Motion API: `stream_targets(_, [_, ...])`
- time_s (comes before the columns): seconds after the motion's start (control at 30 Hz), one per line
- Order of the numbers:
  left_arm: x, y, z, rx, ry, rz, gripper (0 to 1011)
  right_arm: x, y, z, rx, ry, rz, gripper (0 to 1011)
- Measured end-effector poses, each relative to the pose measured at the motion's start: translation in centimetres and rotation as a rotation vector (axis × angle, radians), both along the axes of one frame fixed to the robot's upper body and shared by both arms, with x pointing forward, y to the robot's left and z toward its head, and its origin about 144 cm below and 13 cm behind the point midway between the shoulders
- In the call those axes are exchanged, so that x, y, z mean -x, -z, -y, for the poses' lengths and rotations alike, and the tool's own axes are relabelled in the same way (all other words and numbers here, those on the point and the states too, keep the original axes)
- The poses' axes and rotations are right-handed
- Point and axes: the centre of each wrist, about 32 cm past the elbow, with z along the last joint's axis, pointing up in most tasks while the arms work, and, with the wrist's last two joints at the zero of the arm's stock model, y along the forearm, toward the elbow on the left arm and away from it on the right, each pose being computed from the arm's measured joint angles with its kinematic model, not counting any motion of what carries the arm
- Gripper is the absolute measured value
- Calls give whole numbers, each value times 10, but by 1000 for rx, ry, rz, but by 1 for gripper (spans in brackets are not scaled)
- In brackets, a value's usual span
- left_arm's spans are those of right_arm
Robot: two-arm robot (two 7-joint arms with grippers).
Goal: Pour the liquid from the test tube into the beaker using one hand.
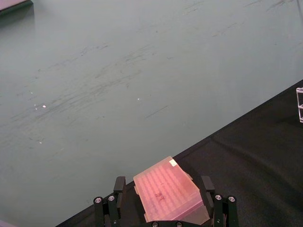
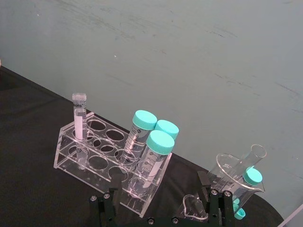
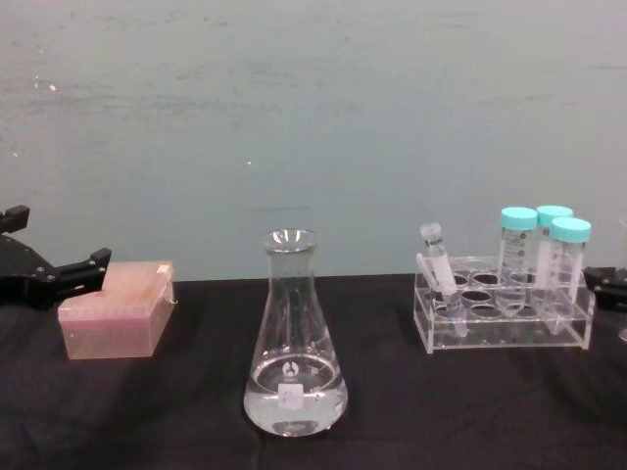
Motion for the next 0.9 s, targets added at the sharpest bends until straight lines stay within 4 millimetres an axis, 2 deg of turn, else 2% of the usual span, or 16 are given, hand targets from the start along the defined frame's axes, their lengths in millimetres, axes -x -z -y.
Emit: stream_targets(0.9, [0, 0, 0, 0, 0, 0, 1000, 0, 0, 0, 0, 0, 0, 1000])
